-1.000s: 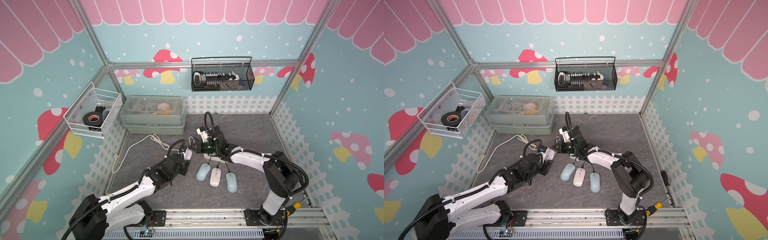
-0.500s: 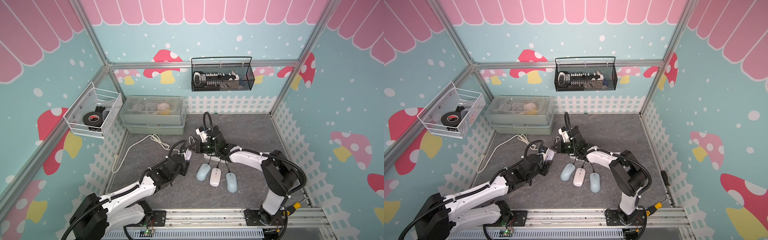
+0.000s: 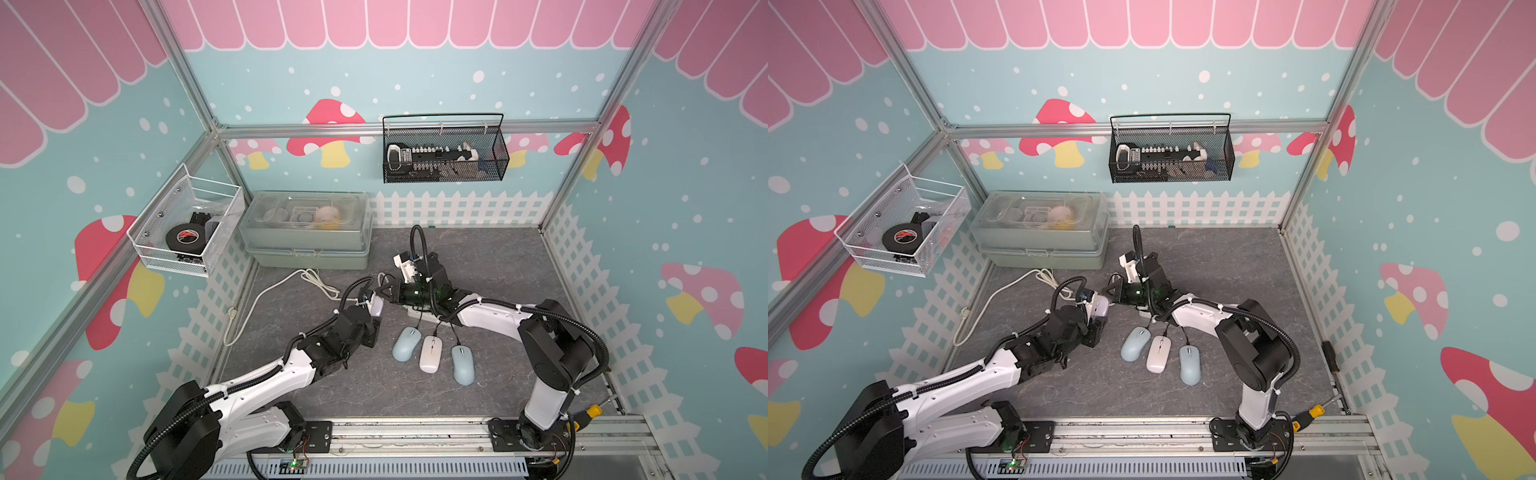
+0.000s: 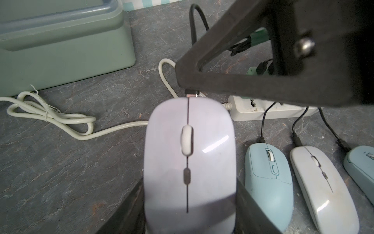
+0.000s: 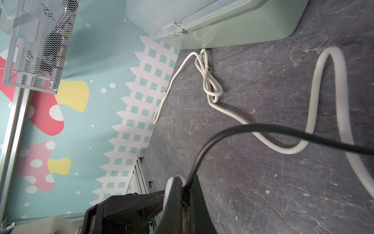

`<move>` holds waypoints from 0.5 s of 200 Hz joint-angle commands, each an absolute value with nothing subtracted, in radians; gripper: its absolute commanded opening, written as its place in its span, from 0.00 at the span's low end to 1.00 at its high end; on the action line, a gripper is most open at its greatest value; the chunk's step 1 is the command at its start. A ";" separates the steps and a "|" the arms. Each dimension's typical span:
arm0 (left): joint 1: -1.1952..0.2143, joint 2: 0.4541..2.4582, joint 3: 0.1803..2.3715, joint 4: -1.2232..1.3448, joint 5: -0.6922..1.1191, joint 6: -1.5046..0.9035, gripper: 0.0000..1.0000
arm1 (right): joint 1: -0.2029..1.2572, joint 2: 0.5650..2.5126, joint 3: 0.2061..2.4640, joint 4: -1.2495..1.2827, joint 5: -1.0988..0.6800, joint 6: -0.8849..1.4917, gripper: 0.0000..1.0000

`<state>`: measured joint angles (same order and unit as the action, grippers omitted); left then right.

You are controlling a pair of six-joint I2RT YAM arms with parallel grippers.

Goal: Unplug the wireless mouse
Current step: Remove the power cord from the mouse.

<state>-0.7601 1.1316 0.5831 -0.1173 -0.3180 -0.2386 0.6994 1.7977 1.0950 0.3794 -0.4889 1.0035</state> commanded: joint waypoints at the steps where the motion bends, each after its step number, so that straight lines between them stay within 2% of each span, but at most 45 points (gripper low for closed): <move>1: -0.767 1.120 0.602 -0.156 -0.337 -0.206 0.31 | 0.690 1.816 1.091 0.431 -0.468 1.013 0.00; 100: -0.773 1.072 0.562 -0.164 -0.325 -0.161 0.32 | 0.656 1.810 1.126 0.356 -0.511 0.974 0.00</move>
<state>-0.7673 1.0885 0.5690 -0.1520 -0.3222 -0.1745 0.6914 1.8042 1.0962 0.3691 -0.5461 0.9947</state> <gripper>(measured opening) 0.556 0.054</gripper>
